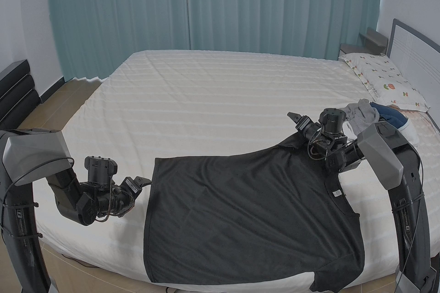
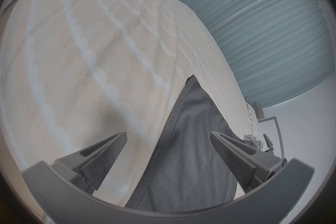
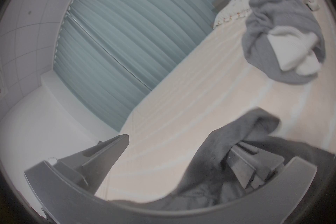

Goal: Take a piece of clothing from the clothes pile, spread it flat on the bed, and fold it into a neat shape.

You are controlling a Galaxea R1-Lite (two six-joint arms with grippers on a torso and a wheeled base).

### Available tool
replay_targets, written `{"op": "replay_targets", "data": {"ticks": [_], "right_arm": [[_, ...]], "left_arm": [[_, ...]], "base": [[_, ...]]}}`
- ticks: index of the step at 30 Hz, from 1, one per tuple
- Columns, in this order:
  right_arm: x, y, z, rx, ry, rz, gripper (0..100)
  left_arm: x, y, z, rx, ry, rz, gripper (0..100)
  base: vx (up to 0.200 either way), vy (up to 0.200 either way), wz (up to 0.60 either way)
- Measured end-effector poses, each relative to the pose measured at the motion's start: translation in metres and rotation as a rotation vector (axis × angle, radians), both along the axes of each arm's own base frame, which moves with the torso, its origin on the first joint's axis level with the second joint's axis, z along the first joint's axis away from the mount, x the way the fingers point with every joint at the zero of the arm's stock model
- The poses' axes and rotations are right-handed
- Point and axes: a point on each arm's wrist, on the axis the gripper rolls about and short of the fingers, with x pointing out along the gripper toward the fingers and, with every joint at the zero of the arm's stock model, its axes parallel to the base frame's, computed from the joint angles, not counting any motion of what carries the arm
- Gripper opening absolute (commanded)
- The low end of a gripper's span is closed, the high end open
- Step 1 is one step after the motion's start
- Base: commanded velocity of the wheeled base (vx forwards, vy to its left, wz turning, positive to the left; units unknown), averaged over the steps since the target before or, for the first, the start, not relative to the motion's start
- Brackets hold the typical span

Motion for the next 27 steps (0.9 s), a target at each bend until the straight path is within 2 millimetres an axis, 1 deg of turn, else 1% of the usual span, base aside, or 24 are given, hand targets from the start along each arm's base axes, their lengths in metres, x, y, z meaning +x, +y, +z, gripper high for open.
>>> {"op": "replay_targets", "data": {"ticks": [3, 5, 10, 13, 18, 23, 27], "right_arm": [[0.016, 0.0, 0.013, 0.001, -0.057, -0.016, 100], [0.023, -0.001, 0.015, -0.009, -0.071, -0.027, 100], [0.033, -0.001, -0.005, -0.068, -0.043, -0.039, 100], [0.034, -0.001, -0.014, -0.081, -0.011, -0.044, 100], [0.033, -0.007, -0.011, -0.083, 0.004, -0.052, 100], [0.024, -0.01, -0.012, -0.09, 0.056, -0.039, 100], [0.015, -0.017, -0.011, -0.099, 0.119, -0.013, 100]], "left_arm": [[0.0, 0.0, 0.0, 0.006, -0.001, 0.007, 100], [0.001, -0.001, -0.001, 0.01, -0.002, 0.011, 100], [0.001, -0.002, -0.002, 0.017, 0.0, 0.016, 100], [0.002, -0.002, -0.002, 0.018, 0.0, 0.017, 100], [0.002, -0.002, -0.003, 0.018, 0.002, 0.017, 100], [0.002, -0.002, -0.003, 0.018, 0.002, 0.017, 100], [0.002, -0.002, -0.003, 0.018, 0.002, 0.017, 100]], "base": [[0.0, 0.0, 0.0], [0.0, 0.0, 0.0], [0.0, 0.0, 0.0], [0.0, 0.0, 0.0], [0.0, 0.0, 0.0], [0.0, 0.0, 0.0], [0.0, 0.0, 0.0]]}}
